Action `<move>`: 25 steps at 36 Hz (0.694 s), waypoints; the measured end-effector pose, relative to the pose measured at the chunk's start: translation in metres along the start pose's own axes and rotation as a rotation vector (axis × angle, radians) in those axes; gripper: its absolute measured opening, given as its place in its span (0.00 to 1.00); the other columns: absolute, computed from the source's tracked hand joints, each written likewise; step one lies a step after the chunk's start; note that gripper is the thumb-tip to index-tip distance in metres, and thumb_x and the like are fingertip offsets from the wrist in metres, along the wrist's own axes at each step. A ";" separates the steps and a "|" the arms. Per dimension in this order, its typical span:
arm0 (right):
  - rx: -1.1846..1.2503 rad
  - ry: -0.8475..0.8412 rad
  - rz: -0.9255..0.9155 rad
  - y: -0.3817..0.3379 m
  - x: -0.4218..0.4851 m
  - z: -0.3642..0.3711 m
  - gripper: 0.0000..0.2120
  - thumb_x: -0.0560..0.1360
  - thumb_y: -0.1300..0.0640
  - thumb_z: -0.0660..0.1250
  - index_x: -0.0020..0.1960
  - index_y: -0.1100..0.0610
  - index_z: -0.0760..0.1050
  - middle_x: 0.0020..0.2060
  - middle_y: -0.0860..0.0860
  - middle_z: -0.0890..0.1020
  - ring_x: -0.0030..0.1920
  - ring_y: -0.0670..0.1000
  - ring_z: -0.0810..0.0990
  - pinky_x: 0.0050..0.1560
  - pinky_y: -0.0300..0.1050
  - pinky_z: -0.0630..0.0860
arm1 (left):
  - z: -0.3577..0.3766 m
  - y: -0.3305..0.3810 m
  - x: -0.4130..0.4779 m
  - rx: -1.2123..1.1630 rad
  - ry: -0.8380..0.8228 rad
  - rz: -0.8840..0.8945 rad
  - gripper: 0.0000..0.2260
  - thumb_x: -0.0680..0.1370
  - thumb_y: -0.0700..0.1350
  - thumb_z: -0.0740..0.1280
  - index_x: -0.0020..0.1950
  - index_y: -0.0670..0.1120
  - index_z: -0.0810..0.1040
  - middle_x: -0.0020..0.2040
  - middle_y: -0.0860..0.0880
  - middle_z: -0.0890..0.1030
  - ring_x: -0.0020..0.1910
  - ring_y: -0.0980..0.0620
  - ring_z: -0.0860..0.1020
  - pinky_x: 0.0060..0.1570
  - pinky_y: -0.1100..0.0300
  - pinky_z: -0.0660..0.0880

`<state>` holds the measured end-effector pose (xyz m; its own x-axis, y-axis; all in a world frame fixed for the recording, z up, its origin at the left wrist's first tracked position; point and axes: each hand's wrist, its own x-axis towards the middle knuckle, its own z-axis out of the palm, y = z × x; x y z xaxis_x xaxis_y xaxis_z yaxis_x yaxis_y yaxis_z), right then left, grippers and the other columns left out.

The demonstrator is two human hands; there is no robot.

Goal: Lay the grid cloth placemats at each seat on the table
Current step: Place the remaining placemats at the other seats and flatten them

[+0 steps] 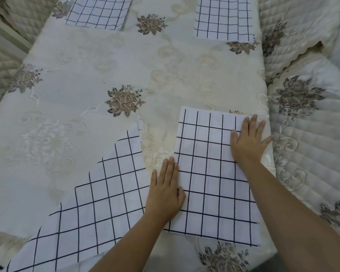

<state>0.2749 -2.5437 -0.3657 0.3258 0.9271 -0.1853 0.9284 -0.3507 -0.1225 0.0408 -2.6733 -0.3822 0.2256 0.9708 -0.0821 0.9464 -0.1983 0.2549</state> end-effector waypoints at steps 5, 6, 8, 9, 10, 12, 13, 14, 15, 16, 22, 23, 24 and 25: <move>0.038 0.045 -0.343 -0.046 -0.041 0.006 0.31 0.77 0.44 0.47 0.74 0.61 0.58 0.74 0.58 0.61 0.73 0.63 0.58 0.65 0.72 0.55 | -0.003 0.000 0.000 0.015 0.014 0.008 0.29 0.73 0.50 0.54 0.73 0.39 0.60 0.74 0.42 0.64 0.73 0.46 0.57 0.69 0.43 0.60; 0.058 0.009 -0.392 -0.059 -0.050 0.007 0.31 0.77 0.44 0.46 0.75 0.60 0.56 0.75 0.57 0.59 0.74 0.62 0.56 0.67 0.70 0.53 | -0.004 0.001 0.000 0.010 0.013 0.006 0.29 0.73 0.50 0.54 0.72 0.39 0.60 0.74 0.42 0.64 0.73 0.47 0.58 0.68 0.42 0.61; 0.135 -0.039 -0.472 -0.081 -0.069 0.014 0.33 0.76 0.41 0.41 0.76 0.56 0.49 0.76 0.51 0.49 0.76 0.56 0.45 0.71 0.64 0.44 | -0.005 0.001 0.000 0.006 0.007 -0.002 0.29 0.73 0.50 0.54 0.72 0.39 0.61 0.73 0.42 0.64 0.73 0.47 0.58 0.67 0.42 0.62; 0.182 -0.060 -0.505 -0.090 -0.078 0.018 0.33 0.75 0.40 0.40 0.77 0.55 0.46 0.76 0.49 0.45 0.76 0.53 0.41 0.72 0.61 0.40 | -0.006 0.001 0.000 0.002 0.005 -0.007 0.29 0.73 0.50 0.55 0.73 0.40 0.61 0.73 0.43 0.64 0.73 0.48 0.57 0.67 0.42 0.62; 0.221 -0.074 -0.530 -0.098 -0.087 0.020 0.33 0.75 0.40 0.40 0.77 0.55 0.46 0.76 0.47 0.44 0.75 0.51 0.39 0.72 0.60 0.39 | -0.006 0.001 0.000 -0.005 0.003 -0.011 0.29 0.73 0.50 0.55 0.73 0.40 0.60 0.74 0.43 0.64 0.73 0.48 0.57 0.67 0.42 0.61; 0.248 -0.080 -0.567 -0.109 -0.102 0.026 0.33 0.75 0.41 0.40 0.77 0.55 0.47 0.76 0.47 0.45 0.75 0.51 0.40 0.72 0.58 0.39 | -0.004 0.000 0.000 -0.016 -0.002 -0.015 0.29 0.75 0.52 0.55 0.74 0.40 0.60 0.74 0.42 0.63 0.74 0.48 0.55 0.70 0.44 0.57; 0.249 -0.087 -0.579 -0.111 -0.108 0.030 0.33 0.75 0.41 0.39 0.76 0.55 0.47 0.76 0.48 0.45 0.75 0.50 0.40 0.72 0.58 0.38 | -0.003 -0.001 -0.001 -0.015 -0.005 -0.016 0.29 0.76 0.53 0.54 0.74 0.40 0.60 0.74 0.42 0.62 0.74 0.48 0.54 0.72 0.46 0.55; 0.249 -0.099 -0.579 -0.112 -0.111 0.033 0.33 0.75 0.42 0.38 0.76 0.56 0.48 0.76 0.48 0.45 0.75 0.50 0.40 0.73 0.57 0.38 | -0.002 -0.001 -0.001 -0.014 -0.012 -0.014 0.30 0.76 0.55 0.54 0.74 0.40 0.60 0.74 0.41 0.62 0.74 0.47 0.54 0.73 0.46 0.53; 0.251 -0.108 -0.567 -0.112 -0.113 0.036 0.33 0.75 0.42 0.37 0.76 0.56 0.49 0.76 0.48 0.46 0.75 0.50 0.40 0.73 0.57 0.39 | -0.001 -0.001 -0.001 -0.013 -0.020 -0.010 0.30 0.77 0.55 0.53 0.74 0.39 0.60 0.74 0.41 0.62 0.74 0.47 0.54 0.72 0.47 0.51; 0.248 -0.114 -0.548 -0.111 -0.113 0.038 0.33 0.75 0.43 0.38 0.76 0.57 0.50 0.76 0.49 0.48 0.75 0.51 0.42 0.73 0.57 0.40 | -0.001 -0.002 -0.001 -0.012 -0.029 -0.008 0.30 0.77 0.56 0.53 0.74 0.39 0.61 0.74 0.41 0.62 0.74 0.47 0.54 0.71 0.48 0.50; 0.120 -0.082 -0.553 -0.108 -0.103 0.040 0.28 0.78 0.47 0.45 0.74 0.59 0.60 0.74 0.54 0.61 0.74 0.57 0.58 0.70 0.63 0.54 | -0.001 -0.001 -0.001 -0.021 -0.005 -0.002 0.28 0.76 0.51 0.55 0.73 0.39 0.62 0.73 0.40 0.65 0.73 0.46 0.57 0.69 0.47 0.53; 0.107 -0.087 -0.559 -0.109 -0.101 0.039 0.29 0.78 0.47 0.44 0.74 0.59 0.58 0.75 0.53 0.59 0.75 0.57 0.57 0.70 0.63 0.53 | -0.002 -0.001 0.000 -0.023 0.004 -0.003 0.28 0.75 0.50 0.55 0.73 0.39 0.62 0.73 0.40 0.65 0.73 0.46 0.57 0.69 0.47 0.54; 0.096 -0.097 -0.563 -0.110 -0.099 0.038 0.30 0.77 0.46 0.42 0.75 0.58 0.56 0.75 0.52 0.57 0.76 0.56 0.54 0.71 0.62 0.52 | -0.002 -0.001 0.000 -0.027 0.011 -0.006 0.27 0.75 0.50 0.55 0.73 0.40 0.62 0.73 0.41 0.64 0.74 0.46 0.57 0.69 0.47 0.54; 0.087 -0.104 -0.565 -0.111 -0.096 0.038 0.30 0.77 0.46 0.41 0.76 0.57 0.54 0.76 0.51 0.55 0.76 0.56 0.52 0.72 0.62 0.50 | -0.003 0.000 0.000 -0.030 0.015 -0.011 0.27 0.75 0.49 0.55 0.72 0.40 0.63 0.73 0.41 0.64 0.74 0.46 0.57 0.70 0.47 0.55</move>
<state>0.1337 -2.5985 -0.3712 -0.2395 0.9573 -0.1619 0.9337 0.1814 -0.3088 0.0397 -2.6724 -0.3793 0.2117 0.9748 -0.0704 0.9414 -0.1841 0.2825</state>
